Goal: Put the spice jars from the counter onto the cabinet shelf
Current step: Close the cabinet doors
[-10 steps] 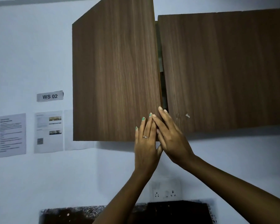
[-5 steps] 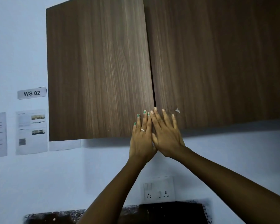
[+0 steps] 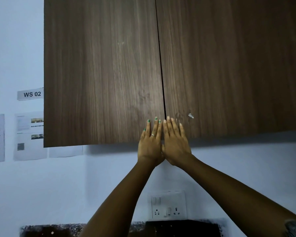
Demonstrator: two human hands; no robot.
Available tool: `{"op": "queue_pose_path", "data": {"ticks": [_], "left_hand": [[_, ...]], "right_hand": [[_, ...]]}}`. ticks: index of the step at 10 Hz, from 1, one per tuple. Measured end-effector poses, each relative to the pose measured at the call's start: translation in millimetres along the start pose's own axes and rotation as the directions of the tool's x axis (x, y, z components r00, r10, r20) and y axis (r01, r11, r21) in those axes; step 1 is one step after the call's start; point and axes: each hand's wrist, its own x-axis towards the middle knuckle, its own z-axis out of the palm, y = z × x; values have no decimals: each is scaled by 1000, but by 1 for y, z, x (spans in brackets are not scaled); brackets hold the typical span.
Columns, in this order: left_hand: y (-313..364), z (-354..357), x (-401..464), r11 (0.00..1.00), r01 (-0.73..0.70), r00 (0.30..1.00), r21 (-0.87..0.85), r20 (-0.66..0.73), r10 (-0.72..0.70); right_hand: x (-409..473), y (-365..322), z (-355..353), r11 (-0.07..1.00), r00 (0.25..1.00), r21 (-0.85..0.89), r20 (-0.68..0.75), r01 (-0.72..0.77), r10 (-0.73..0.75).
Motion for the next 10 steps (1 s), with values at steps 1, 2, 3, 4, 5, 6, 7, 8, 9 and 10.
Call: {"op": "queue_pose_path", "data": {"ticks": [1, 2, 3, 4, 5, 6, 7, 8, 9, 10], "left_hand": [[-1, 6, 5, 1000, 6, 1000, 24, 10, -6], [-1, 14, 8, 998, 7, 1000, 56, 1, -7], [-2, 18, 8, 998, -1, 1000, 59, -25, 3], [-3, 16, 9, 997, -5, 1000, 72, -16, 6], [-4, 13, 8, 996, 0, 1000, 91, 27, -3], [-2, 7, 8, 994, 9, 997, 113, 80, -18], [0, 0, 7, 991, 16, 993, 137, 112, -32], [1, -9, 7, 992, 14, 992, 125, 126, -29], [4, -18, 4, 988, -29, 991, 154, 132, 8], [7, -33, 2, 989, -35, 999, 141, 45, 29]], "right_hand": [[5, 3, 10, 1000, 1000, 22, 1, 7, -7], [6, 5, 22, 999, 1000, 49, -27, 8, -7], [7, 6, 27, 999, 998, 35, -60, 9, -7], [7, 4, 24, 1000, 999, 28, -45, 2, -1], [5, 3, 19, 1000, 1000, 17, 16, -1, 1], [3, 3, 10, 1000, 995, 13, 99, -10, 9], [3, 3, -2, 1000, 987, 11, 159, -11, 9], [3, 8, -18, 1000, 981, -18, 193, 16, -12], [-4, 16, -33, 996, 993, -79, 109, 49, -40], [-10, 19, -48, 990, 997, -118, -6, 73, -74]]}}
